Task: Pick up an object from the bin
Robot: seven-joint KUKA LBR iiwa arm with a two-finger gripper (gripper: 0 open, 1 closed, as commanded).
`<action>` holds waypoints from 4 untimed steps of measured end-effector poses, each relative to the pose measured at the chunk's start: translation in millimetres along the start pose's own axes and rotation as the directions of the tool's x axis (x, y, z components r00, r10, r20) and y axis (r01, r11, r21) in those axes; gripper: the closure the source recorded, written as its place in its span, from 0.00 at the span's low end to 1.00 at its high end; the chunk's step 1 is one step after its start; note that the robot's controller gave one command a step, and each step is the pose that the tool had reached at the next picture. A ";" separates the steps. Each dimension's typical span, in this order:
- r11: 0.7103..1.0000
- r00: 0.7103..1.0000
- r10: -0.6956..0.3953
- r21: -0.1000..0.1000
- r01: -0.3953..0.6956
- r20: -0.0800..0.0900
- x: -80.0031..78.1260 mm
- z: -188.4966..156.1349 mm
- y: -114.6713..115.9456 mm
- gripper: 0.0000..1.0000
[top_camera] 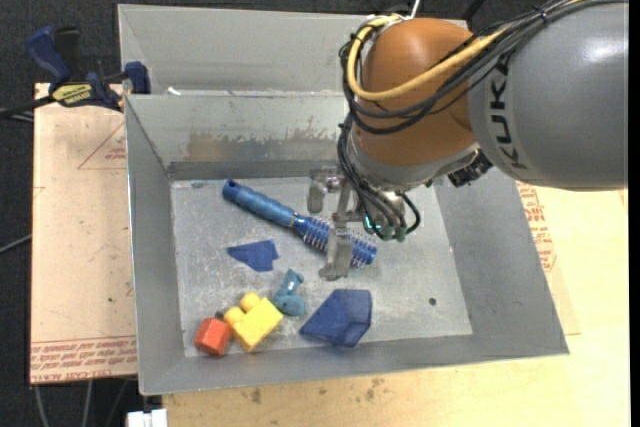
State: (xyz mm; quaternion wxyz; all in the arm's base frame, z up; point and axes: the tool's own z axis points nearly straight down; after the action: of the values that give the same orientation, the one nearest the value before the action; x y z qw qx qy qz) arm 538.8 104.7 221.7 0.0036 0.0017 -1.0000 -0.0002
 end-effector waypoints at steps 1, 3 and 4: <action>0.998 0.998 0.060 -0.001 -0.060 0.006 -63.6 155.4 -47.9 0.00; 0.998 0.998 0.063 -0.005 -0.063 0.008 -64.8 154.5 -46.5 0.00; 0.998 0.998 0.065 -0.006 -0.065 0.009 -65.2 154.3 -46.4 0.00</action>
Offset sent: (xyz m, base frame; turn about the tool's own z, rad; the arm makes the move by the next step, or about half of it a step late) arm 0.0626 -0.0468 -0.1517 0.0566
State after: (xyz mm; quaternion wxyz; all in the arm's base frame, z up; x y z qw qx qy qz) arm 603.0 58.6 67.0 -0.0008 -0.0307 -0.9995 -0.0030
